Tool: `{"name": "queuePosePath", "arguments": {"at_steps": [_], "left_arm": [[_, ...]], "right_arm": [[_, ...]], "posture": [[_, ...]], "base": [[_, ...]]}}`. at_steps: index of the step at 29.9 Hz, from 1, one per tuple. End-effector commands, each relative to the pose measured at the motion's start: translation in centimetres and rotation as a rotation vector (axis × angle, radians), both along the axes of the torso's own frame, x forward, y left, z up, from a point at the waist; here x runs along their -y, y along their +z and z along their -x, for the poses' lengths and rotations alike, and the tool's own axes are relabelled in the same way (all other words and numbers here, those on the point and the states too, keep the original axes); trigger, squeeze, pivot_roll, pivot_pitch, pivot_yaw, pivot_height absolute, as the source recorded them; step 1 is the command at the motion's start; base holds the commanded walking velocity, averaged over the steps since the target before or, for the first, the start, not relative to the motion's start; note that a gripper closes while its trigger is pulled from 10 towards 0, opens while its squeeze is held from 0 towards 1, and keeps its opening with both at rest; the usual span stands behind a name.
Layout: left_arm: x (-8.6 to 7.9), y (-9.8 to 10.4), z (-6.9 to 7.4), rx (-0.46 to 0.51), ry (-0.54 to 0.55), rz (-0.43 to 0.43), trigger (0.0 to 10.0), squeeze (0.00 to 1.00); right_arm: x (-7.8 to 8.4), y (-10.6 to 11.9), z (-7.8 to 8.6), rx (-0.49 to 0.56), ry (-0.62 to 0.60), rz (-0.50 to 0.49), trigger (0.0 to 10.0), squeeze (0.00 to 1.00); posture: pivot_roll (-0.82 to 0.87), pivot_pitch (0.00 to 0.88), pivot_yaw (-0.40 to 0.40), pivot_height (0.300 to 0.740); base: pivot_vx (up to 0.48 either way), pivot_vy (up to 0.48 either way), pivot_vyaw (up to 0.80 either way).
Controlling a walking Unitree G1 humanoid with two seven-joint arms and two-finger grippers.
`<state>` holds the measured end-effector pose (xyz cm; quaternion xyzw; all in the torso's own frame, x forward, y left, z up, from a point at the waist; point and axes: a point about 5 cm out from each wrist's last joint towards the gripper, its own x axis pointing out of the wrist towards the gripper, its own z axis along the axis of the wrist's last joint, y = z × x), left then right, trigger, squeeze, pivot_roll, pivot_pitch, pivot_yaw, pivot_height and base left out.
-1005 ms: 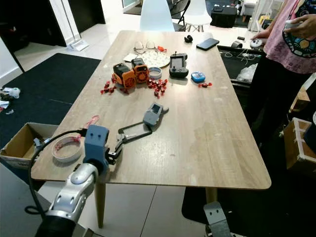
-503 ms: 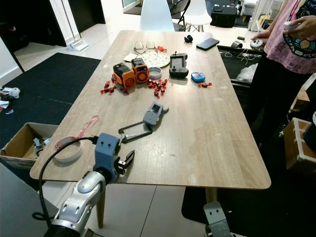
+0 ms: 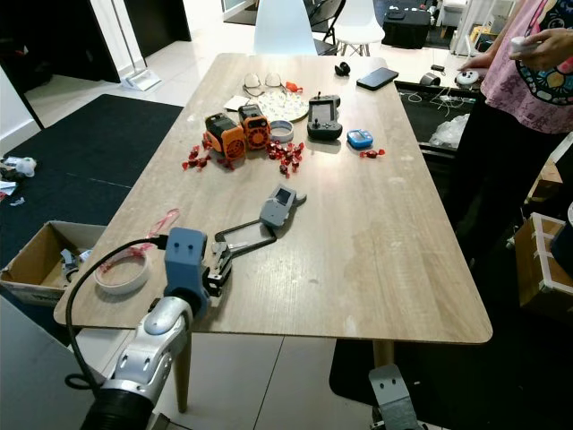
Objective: Hang keys on a hook
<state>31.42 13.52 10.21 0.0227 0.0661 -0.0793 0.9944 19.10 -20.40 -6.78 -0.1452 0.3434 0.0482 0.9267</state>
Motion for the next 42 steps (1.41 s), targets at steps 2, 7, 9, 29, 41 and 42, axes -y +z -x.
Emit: {"name": "queuePosePath", "arguments": {"at_steps": [2, 7, 9, 29, 41, 42], "left_arm": [[0.6, -0.8, 0.1, -0.026, -0.008, 0.006, 10.0, 0.00], [0.4, -1.2, -0.1, -0.033, -0.003, -0.020, 10.0, 0.00], [0.2, -1.4, -0.2, -0.033, 0.007, -0.034, 10.0, 0.00], [-1.3, -3.5, 0.1, -0.188, -0.007, -0.131, 2.5, 0.00], [-1.9, -3.8, 0.3, -0.233, -0.022, -0.178, 0.0, 0.00], [-1.9, -3.8, 0.3, -0.233, -0.022, -0.178, 0.0, 0.00]], "right_arm": [[0.1, -0.4, 0.6, -0.025, -0.008, 0.001, 10.0, 0.00], [0.1, -0.4, 0.7, -0.024, -0.007, 0.002, 10.0, 0.00], [0.1, -0.4, 0.7, -0.025, -0.006, 0.002, 10.0, 0.00], [0.3, -0.5, 1.1, -0.033, -0.009, 0.005, 10.0, 0.00], [0.1, -0.6, 1.2, -0.039, -0.008, 0.004, 10.0, 0.00], [0.1, -0.6, 1.2, -0.039, -0.008, 0.004, 10.0, 0.00]], "posture": [[0.00, 0.121, 0.005, 0.740], [0.00, 0.125, 0.006, 0.740], [0.00, 0.124, 0.007, 0.740], [0.00, 0.114, 0.010, 0.740], [0.01, 0.120, 0.008, 0.740], [0.01, 0.120, 0.008, 0.740]], "base": [[0.000, 0.000, 0.00], [0.000, 0.000, 0.00], [0.000, 0.000, 0.00], [0.000, 0.000, 0.00], [0.000, 0.000, 0.00], [0.000, 0.000, 0.00]]}}
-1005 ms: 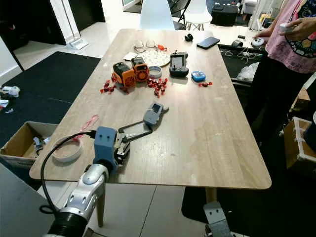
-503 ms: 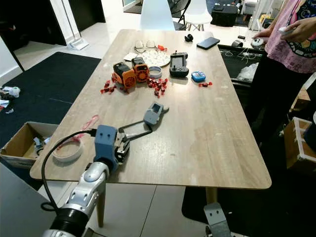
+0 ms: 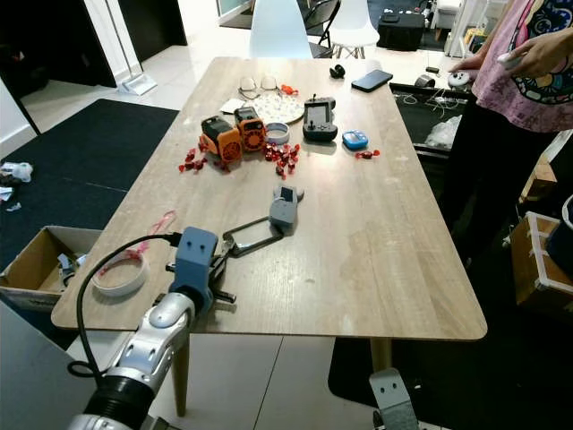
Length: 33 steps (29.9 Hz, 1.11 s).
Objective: Hang keys on a hook
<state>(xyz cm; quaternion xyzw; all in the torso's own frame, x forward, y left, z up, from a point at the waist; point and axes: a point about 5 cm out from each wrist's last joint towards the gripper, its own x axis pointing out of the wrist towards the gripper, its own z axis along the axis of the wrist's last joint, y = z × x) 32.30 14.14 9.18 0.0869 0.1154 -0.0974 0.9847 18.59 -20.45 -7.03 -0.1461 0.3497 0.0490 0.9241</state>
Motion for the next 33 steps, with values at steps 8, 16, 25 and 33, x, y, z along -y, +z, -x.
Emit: {"name": "queuePosePath", "arguments": {"at_steps": [8, 16, 25, 33], "left_arm": [[-1.0, -0.9, 0.9, -0.028, -0.077, -0.052, 0.0, 0.00], [-0.1, 3.9, 1.4, 0.146, -0.364, 0.082, 1.5, 0.00], [2.6, 9.8, 4.6, 0.210, -0.848, 0.197, 10.0, 0.00], [3.5, 11.4, 5.9, 0.177, -1.008, 0.305, 10.0, 0.00]], "right_arm": [[0.0, -0.3, 0.4, -0.022, -0.012, 0.001, 10.0, 0.00], [0.2, -0.2, 0.3, -0.017, -0.016, 0.004, 10.0, 0.00], [0.0, -0.1, -0.1, -0.012, -0.007, 0.003, 10.0, 0.00], [-0.2, 0.0, -0.2, -0.001, -0.008, -0.003, 10.0, 0.00]], "posture": [[0.00, 0.114, 0.009, 0.740], [0.01, 0.112, 0.005, 0.740], [0.02, 0.109, 0.001, 0.740], [0.02, 0.107, 0.006, 0.740]], "base": [[0.000, 0.000, 0.00], [0.000, 0.000, 0.00], [0.000, 0.000, 0.00], [0.000, 0.000, 0.00]]}}
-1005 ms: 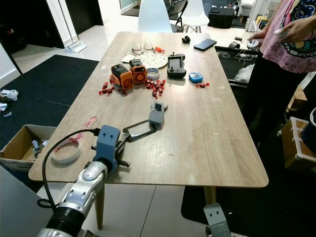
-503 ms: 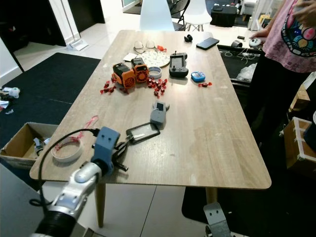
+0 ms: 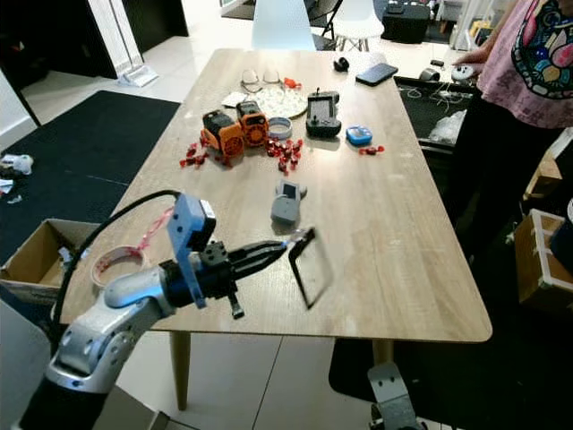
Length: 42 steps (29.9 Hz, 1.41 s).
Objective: Hang keys on a hook
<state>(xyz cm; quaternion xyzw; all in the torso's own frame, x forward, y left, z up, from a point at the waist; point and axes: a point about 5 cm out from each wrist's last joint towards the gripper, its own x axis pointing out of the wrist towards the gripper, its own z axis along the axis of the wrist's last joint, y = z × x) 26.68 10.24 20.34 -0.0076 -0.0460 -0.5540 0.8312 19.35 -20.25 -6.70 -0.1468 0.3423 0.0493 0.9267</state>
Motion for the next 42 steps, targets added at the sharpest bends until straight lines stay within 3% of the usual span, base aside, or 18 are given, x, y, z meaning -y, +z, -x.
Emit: {"name": "queuePosePath", "arguments": {"at_steps": [1, 9, 10, 13, 14, 18, 20, 21, 23, 24, 26, 30, 33, 39, 42], "left_arm": [[-0.4, 0.3, 0.3, -0.007, -0.029, -0.013, 10.0, 0.00], [-1.7, -0.2, 1.1, -0.046, -0.098, -0.058, 10.0, 0.00], [-2.3, -0.9, 1.6, -0.067, -0.145, -0.105, 10.0, 0.00], [-2.6, -1.2, 1.9, -0.078, -0.169, -0.127, 10.0, 0.00], [-3.5, -1.9, 2.9, -0.115, -0.242, -0.186, 10.0, 0.00], [-4.2, -2.5, 3.6, -0.164, -0.287, -0.245, 10.0, 0.00], [-5.8, -4.5, 4.4, -0.271, -0.316, -0.438, 10.0, 0.00], [-5.8, -4.5, 4.4, -0.271, -0.316, -0.438, 10.0, 0.00], [-6.9, -6.0, 4.4, -0.304, -0.288, -0.563, 10.0, 0.00], [-6.9, -6.0, 4.4, -0.304, -0.288, -0.563, 10.0, 0.00], [-7.7, -7.0, 4.2, -0.307, -0.237, -0.642, 10.0, 0.00], [-9.9, -9.3, 3.8, -0.322, -0.143, -0.857, 10.0, 0.00], [-10.8, -10.2, 3.8, -0.342, -0.100, -0.933, 10.0, 0.00], [-11.4, -11.3, 4.0, -0.371, -0.057, -0.953, 10.0, 0.00], [-11.5, -12.6, 5.2, -0.383, -0.117, -0.909, 10.0, 0.00]], "right_arm": [[0.0, -0.3, 0.5, -0.017, -0.011, -0.003, 10.0, 0.00], [0.0, -0.3, 0.5, -0.016, -0.012, -0.003, 10.0, 0.00], [0.0, -0.3, 0.5, -0.015, -0.013, -0.003, 10.0, 0.00], [0.0, -0.3, 0.5, -0.014, -0.013, -0.003, 10.0, 0.00], [0.0, -0.2, 0.4, -0.012, -0.013, -0.003, 10.0, 0.00], [0.0, -0.2, 0.4, -0.011, -0.014, -0.003, 10.0, 0.00], [0.1, -0.2, 0.4, -0.011, -0.013, -0.002, 10.0, 0.00], [0.1, -0.2, 0.4, -0.011, -0.013, -0.002, 10.0, 0.00], [0.1, -0.2, 0.4, -0.012, -0.012, -0.001, 10.0, 0.00], [0.1, -0.2, 0.4, -0.012, -0.012, -0.001, 10.0, 0.00], [0.1, -0.2, 0.4, -0.012, -0.011, 0.000, 10.0, 0.00], [0.1, -0.2, 0.4, -0.009, -0.010, -0.001, 10.0, 0.00], [0.1, -0.2, 0.4, -0.008, -0.009, -0.001, 10.0, 0.00], [0.1, -0.2, 0.4, -0.007, -0.010, 0.001, 10.0, 0.00], [0.2, -0.1, 0.4, -0.008, -0.009, 0.003, 10.0, 0.00]], "posture": [[0.02, 0.107, 0.006, 0.740], [0.02, 0.107, 0.006, 0.740], [0.02, 0.107, 0.006, 0.740], [0.01, 0.106, 0.006, 0.740], [0.01, 0.106, 0.006, 0.740], [0.01, 0.105, 0.005, 0.740], [0.02, 0.105, 0.003, 0.740], [0.02, 0.105, 0.003, 0.740], [0.02, 0.105, 0.002, 0.740], [0.02, 0.105, 0.002, 0.740], [0.01, 0.103, 0.002, 0.740], [0.01, 0.099, 0.002, 0.740], [0.01, 0.097, 0.002, 0.740], [0.01, 0.094, -0.001, 0.740], [0.01, 0.091, -0.002, 0.740]], "base": [[0.000, 0.000, 0.00], [0.000, 0.000, 0.00], [0.000, 0.000, 0.00], [0.000, 0.000, 0.00], [0.000, 0.000, 0.00], [0.000, 0.000, 0.00], [0.000, 0.000, 0.00], [0.000, 0.000, 0.00], [0.000, 0.000, 0.00], [0.000, 0.000, 0.00], [0.000, 0.000, 0.00], [0.000, 0.000, 0.00], [0.000, 0.000, 0.00], [0.000, 0.000, 0.00], [0.000, 0.000, 0.00]]}}
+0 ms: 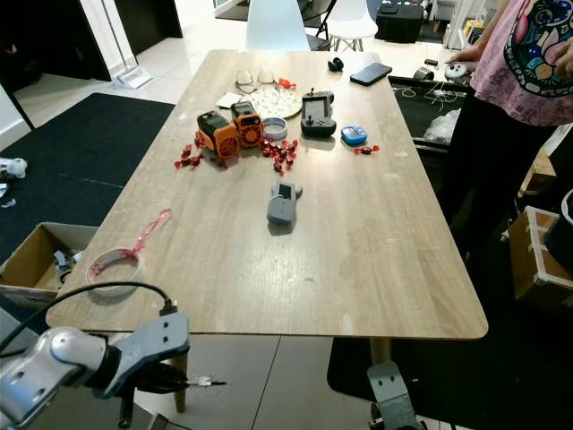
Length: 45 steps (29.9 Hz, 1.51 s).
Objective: Hang keys on a hook
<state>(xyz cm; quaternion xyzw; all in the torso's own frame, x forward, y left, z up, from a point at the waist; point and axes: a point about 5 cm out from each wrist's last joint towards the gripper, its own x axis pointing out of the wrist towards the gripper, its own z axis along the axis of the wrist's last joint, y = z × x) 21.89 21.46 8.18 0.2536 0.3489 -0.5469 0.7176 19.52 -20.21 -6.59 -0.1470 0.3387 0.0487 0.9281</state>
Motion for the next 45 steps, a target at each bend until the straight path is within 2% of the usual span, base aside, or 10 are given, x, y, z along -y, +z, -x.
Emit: {"name": "queuePosePath", "arguments": {"at_steps": [1, 10, 19, 22, 29, 31, 37, 43, 44, 45], "left_arm": [[-0.3, -1.1, 1.0, -0.032, -0.016, 0.047, 10.0, 0.00], [-0.4, -3.7, 3.2, -0.006, -0.011, 0.174, 10.0, 0.00], [-0.5, -6.4, 3.3, 0.138, 0.098, 0.142, 10.0, 0.00], [-0.8, -9.6, 4.2, 0.206, 0.392, 0.185, 10.0, 0.00], [-1.4, -11.5, 5.0, 0.195, 0.621, 0.142, 10.0, 0.00], [-1.7, -12.5, 5.5, 0.172, 0.764, 0.128, 10.0, 0.00], [-2.7, -14.8, 7.1, 0.121, 0.955, -0.049, 10.0, 0.00], [-3.0, -15.5, 7.4, 0.106, 1.116, -0.062, 10.0, 0.00], [-3.0, -15.5, 7.0, 0.116, 1.270, 0.005, 10.0, 0.00], [-3.0, -15.5, 7.0, 0.116, 1.270, 0.005, 10.0, 0.00]], "right_arm": [[0.3, -0.2, 0.5, -0.015, -0.009, 0.003, 10.0, 0.00], [0.2, -0.2, 0.4, -0.014, -0.004, 0.003, 10.0, 0.00], [0.0, -0.2, 0.4, -0.016, 0.000, 0.000, 10.0, 0.00], [-0.1, -0.3, 0.4, -0.015, -0.004, -0.004, 10.0, 0.00], [-0.2, -0.3, 0.4, -0.016, -0.005, -0.005, 10.0, 0.00], [-0.2, -0.3, 0.4, -0.021, -0.004, -0.003, 10.0, 0.00], [-0.2, -0.4, 0.5, -0.032, -0.005, -0.004, 10.0, 0.00], [-0.5, -0.9, 1.1, -0.087, -0.002, -0.011, 10.0, 0.00], [-0.5, -1.1, 1.4, -0.104, -0.024, -0.024, 10.0, 0.00], [-0.5, -1.1, 1.4, -0.104, -0.024, -0.024, 10.0, 0.00]], "posture": [[0.01, 0.089, -0.002, 0.740], [0.01, 0.087, -0.006, 0.740], [0.02, 0.090, -0.004, 0.740], [0.01, 0.089, -0.002, 0.740], [0.01, 0.090, -0.005, 0.740], [0.01, 0.088, -0.005, 0.740], [0.01, 0.084, -0.001, 0.740], [0.01, 0.081, 0.001, 0.740], [0.01, 0.080, 0.004, 0.740], [0.01, 0.080, 0.004, 0.740]], "base": [[0.000, 0.000, 0.00], [0.000, 0.000, 0.00], [0.000, 0.000, 0.00], [0.000, 0.000, 0.00], [0.000, 0.000, 0.00], [0.000, 0.000, 0.00], [0.000, 0.000, 0.00], [0.000, 0.000, 0.00], [0.000, 0.000, 0.00], [0.000, 0.000, 0.00]]}}
